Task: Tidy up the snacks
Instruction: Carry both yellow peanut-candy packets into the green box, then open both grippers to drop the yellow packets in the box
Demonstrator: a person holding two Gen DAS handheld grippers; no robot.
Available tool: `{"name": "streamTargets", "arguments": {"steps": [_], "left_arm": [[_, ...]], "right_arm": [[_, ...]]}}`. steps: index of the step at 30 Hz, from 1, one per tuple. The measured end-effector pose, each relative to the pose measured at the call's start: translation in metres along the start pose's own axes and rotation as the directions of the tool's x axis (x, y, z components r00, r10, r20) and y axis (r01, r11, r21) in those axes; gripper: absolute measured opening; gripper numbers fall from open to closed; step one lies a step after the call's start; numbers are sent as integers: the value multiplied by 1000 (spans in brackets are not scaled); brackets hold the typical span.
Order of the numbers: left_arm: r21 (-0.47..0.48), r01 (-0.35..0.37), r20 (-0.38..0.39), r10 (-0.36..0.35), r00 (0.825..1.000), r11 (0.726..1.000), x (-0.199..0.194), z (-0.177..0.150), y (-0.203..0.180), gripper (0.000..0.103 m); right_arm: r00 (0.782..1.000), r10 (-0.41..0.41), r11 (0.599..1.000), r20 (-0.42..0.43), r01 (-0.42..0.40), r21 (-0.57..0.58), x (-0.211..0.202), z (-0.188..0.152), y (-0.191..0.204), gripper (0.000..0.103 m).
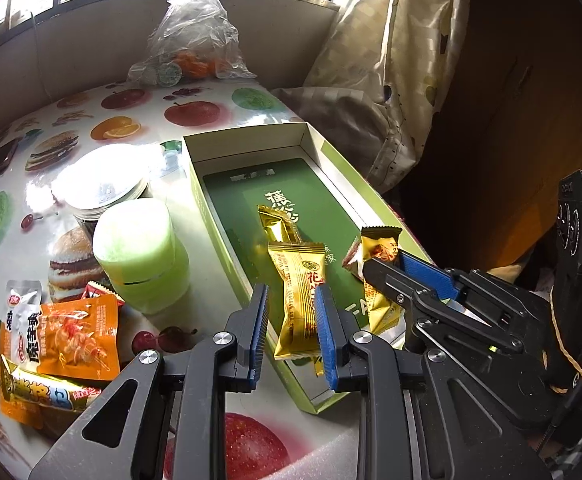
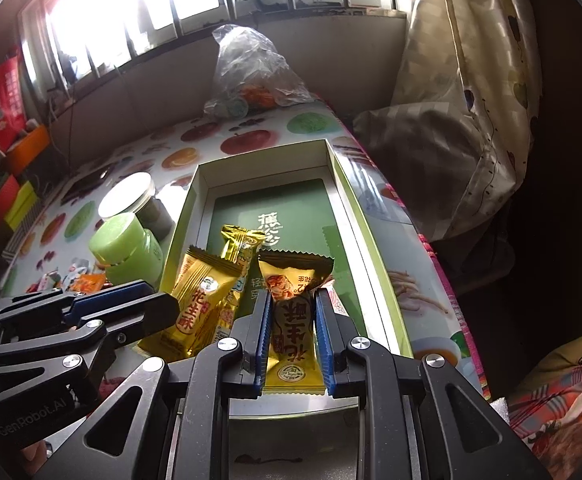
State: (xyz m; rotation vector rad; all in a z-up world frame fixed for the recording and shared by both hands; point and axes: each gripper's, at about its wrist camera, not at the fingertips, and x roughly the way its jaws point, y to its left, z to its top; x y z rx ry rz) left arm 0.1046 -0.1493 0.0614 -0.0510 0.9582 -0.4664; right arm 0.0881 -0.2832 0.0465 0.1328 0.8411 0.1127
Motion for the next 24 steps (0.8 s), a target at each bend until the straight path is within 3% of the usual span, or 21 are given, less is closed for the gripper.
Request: {"name": "streamTargets", "arguments": {"steps": [10, 17, 18, 21, 24], "left_arm": [[-3, 8, -6, -8, 1000, 1000, 3, -1, 2, 25], [-2, 2, -1, -2, 1000, 1000, -2, -4, 2, 25], [-2, 2, 2, -2, 1000, 1000, -4, -5, 2, 26], [-7, 4, 12, -4, 1000, 1000, -9, -6, 3, 42], [-8, -1, 21, 2, 1000, 1000, -14, -7, 4, 42]], "right_arm": [[1000, 2, 1000, -16, -1, 12, 5, -4, -5, 20], [1000, -19, 1000, -15, 20, 6, 3, -5, -3, 31], [1000, -21, 1000, -14, 21, 5, 2, -5, -2, 32], [1000, -25, 1000, -9, 25, 0, -2, -6, 1, 35], [1000, -31, 999, 0, 31, -8, -6, -7, 4, 38]]}}
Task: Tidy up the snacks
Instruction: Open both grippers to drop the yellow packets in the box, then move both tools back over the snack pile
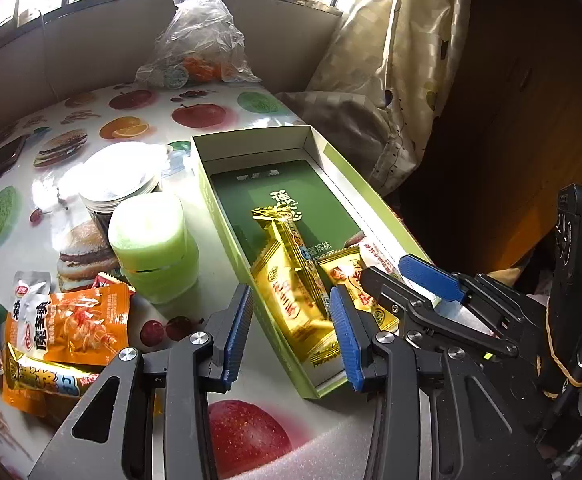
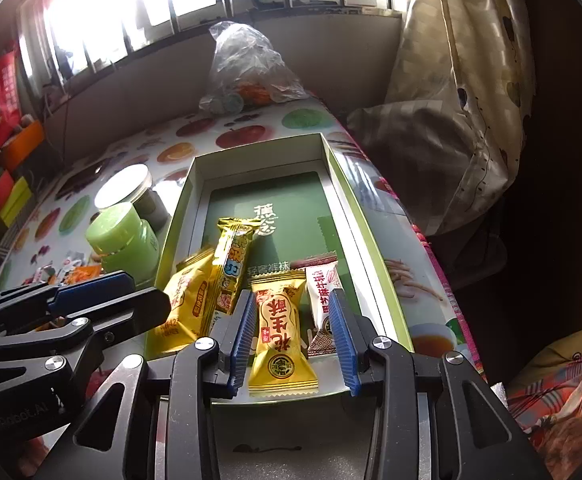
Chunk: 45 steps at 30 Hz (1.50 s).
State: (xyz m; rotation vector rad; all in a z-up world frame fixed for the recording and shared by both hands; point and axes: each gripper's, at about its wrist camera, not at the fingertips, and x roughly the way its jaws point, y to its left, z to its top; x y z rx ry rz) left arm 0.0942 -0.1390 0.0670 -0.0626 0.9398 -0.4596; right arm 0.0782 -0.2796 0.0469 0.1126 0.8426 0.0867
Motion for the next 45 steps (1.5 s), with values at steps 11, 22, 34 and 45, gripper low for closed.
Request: {"name": "streamTargets", "arguments": {"steps": [11, 22, 34, 45], "left_arm": [[3, -27, 45, 27, 999, 1000, -25, -6, 5, 42], [-10, -79, 97, 80, 992, 997, -58, -23, 19, 42], [-67, -143, 127, 150, 980, 987, -83, -43, 50, 42], [-135, -171, 122, 187, 975, 976, -92, -57, 83, 42]], "right_arm": [[1000, -18, 1000, 12, 18, -11, -13, -4, 11, 39], [999, 23, 999, 47, -22, -25, -31, -9, 30, 41], [991, 123, 989, 61, -117, -89, -38, -16, 68, 47], [985, 167, 978, 36, -161, -136, -31, -21, 97, 48]]}}
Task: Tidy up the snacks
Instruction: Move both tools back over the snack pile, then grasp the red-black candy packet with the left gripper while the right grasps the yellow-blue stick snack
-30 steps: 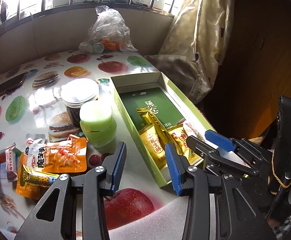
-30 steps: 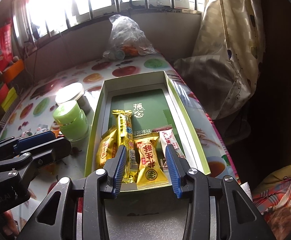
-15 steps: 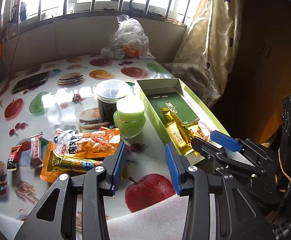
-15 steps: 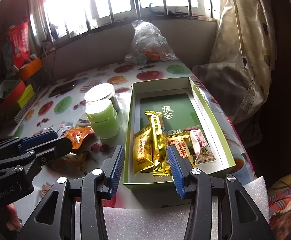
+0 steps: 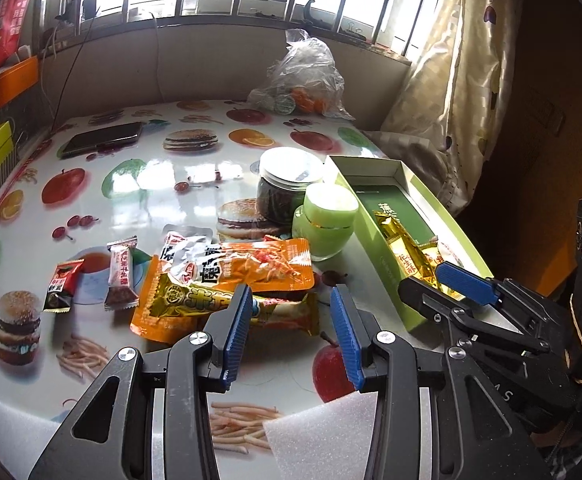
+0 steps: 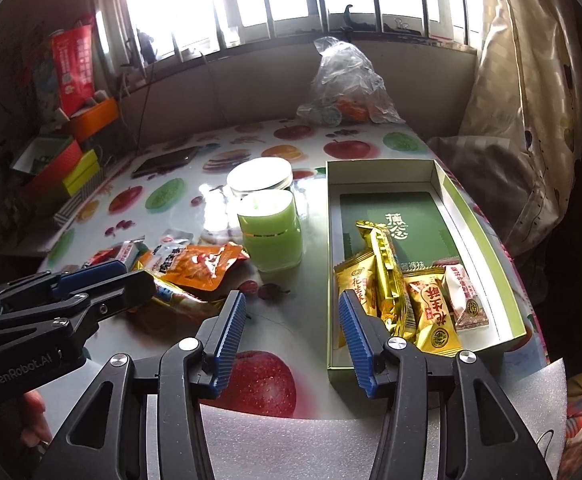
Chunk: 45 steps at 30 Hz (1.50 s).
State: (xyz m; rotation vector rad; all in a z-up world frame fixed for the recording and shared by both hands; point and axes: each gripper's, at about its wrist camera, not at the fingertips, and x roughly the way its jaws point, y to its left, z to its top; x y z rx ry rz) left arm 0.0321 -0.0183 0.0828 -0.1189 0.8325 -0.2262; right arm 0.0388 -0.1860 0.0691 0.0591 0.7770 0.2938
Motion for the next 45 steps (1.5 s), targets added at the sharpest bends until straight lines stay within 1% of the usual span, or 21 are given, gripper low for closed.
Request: {"name": "streamTargets", "arguments": {"steps": [9, 12, 20, 26, 29, 32, 33, 36, 37, 40, 43, 45], "left_arm": [[-88, -68, -14, 67, 998, 994, -2, -14, 51, 42], [-120, -94, -17, 93, 996, 988, -3, -18, 69, 42], [-190, -151, -34, 148, 988, 970, -4, -27, 111, 42], [-228, -175, -44, 169, 985, 958, -4, -31, 134, 42], [-241, -189, -53, 181, 982, 952, -4, -32, 143, 42], [-253, -187, -55, 179, 982, 949, -3, -31, 151, 42], [-260, -190, -56, 182, 982, 947, -3, -31, 154, 42], [-271, -205, -58, 196, 979, 941, -4, -31, 164, 42], [-271, -211, -62, 202, 977, 939, -3, -30, 166, 42], [-263, -221, -69, 210, 975, 939, -1, -29, 172, 42], [-252, -224, -74, 212, 974, 941, 2, -26, 175, 42], [-259, -223, -87, 207, 974, 940, 6, -24, 179, 42]], "right_arm": [[997, 59, 997, -55, -62, -47, 23, -1, 23, 49], [993, 86, 992, -81, -93, -85, 33, -1, 37, 49], [982, 127, 971, -139, -152, -187, 60, 2, 73, 50], [978, 114, 948, -173, -159, -275, 80, 4, 95, 50], [977, 107, 929, -187, -165, -331, 87, 3, 104, 50], [974, 80, 917, -212, -156, -367, 94, 1, 111, 51], [971, 85, 913, -223, -166, -374, 94, 0, 113, 51], [953, 152, 905, -263, -241, -350, 91, -2, 116, 51], [949, 156, 903, -274, -249, -351, 90, -4, 118, 51], [949, 145, 896, -279, -245, -369, 90, -6, 121, 51], [948, 140, 907, -286, -239, -347, 96, -5, 119, 50], [946, 141, 915, -291, -237, -327, 99, -5, 118, 46]]}}
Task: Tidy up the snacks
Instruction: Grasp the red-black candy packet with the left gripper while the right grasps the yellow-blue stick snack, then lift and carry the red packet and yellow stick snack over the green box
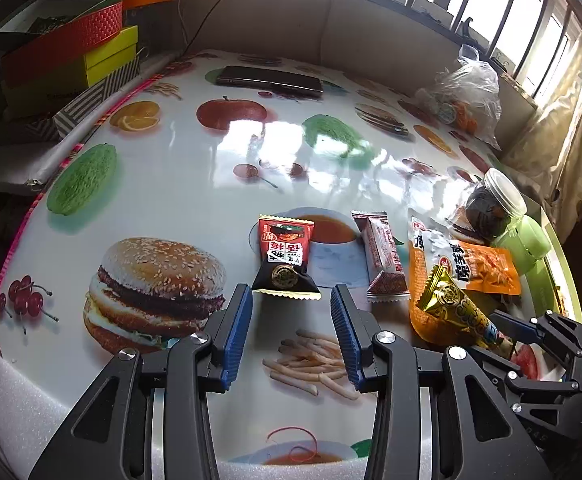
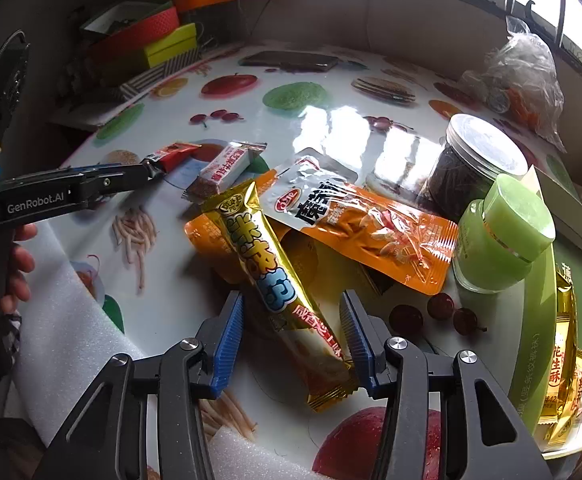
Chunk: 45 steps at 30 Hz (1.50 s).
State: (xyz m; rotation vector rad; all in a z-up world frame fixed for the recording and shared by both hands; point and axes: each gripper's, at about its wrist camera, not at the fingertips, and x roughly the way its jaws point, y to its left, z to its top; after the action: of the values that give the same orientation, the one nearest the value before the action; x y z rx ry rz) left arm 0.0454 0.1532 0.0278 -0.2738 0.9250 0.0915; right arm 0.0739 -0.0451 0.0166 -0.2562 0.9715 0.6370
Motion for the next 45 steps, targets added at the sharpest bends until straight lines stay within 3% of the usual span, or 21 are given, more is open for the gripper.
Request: {"name": "streamTargets", "arguments": {"steps": [5, 8, 14, 19, 30, 44, 45], "left_arm": [[21, -12, -2, 12, 1000, 1000, 7, 8, -3, 42], [23, -23, -9, 23, 1000, 999, 10, 13, -4, 42], [71, -36, 5, 36, 999, 997, 8, 17, -4, 42], [94, -18, 8, 18, 1000, 995, 10, 25, 0, 42], [181, -51, -43, 59, 997, 982, 37, 29, -13, 42], [177, -67, -26, 72, 997, 982, 37, 29, -13, 42], [176, -68, -23, 73, 997, 982, 37, 28, -13, 36]], "right_arm": [[1000, -2, 1000, 15, 1, 30, 1, -2, -2, 39], [1000, 3, 999, 25, -5, 50, -1, -4, -4, 28], [999, 8, 996, 47, -12, 85, -5, -9, -10, 22], [998, 21, 994, 57, -27, 107, -6, -11, -12, 22], [998, 23, 993, 56, -29, 118, -7, -12, -13, 22], [998, 26, 992, 59, -33, 124, -7, -13, -15, 22], [998, 26, 991, 59, -34, 126, -8, -13, -15, 22]]}}
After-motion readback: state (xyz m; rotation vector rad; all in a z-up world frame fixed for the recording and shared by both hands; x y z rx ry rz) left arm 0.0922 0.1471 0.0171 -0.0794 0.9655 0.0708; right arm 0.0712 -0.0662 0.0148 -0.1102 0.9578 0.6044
